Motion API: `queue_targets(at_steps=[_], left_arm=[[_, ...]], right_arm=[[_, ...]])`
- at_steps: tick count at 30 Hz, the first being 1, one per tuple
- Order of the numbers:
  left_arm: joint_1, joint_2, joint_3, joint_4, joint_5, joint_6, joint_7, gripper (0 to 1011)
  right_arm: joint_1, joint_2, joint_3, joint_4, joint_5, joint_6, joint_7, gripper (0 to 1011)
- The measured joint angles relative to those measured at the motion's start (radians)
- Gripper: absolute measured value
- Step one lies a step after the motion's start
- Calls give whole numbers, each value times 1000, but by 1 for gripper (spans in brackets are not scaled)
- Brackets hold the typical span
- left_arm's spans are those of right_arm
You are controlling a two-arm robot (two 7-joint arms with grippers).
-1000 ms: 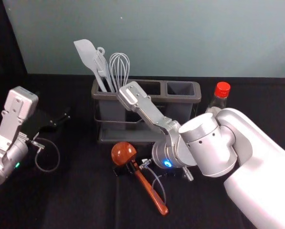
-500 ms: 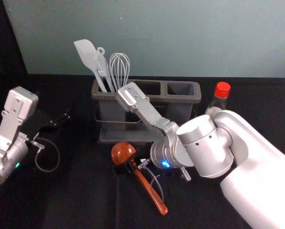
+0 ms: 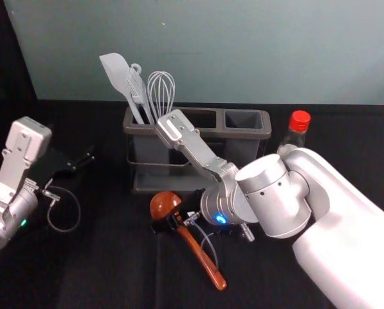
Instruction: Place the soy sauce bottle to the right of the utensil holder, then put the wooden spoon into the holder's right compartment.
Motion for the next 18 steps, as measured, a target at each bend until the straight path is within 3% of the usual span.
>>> queue_targets(at_steps=[18], left_arm=[[0,0,0,0,0,0,0,1005]], right_arm=[[7,-29,7,53,-40,-31,23,1000]])
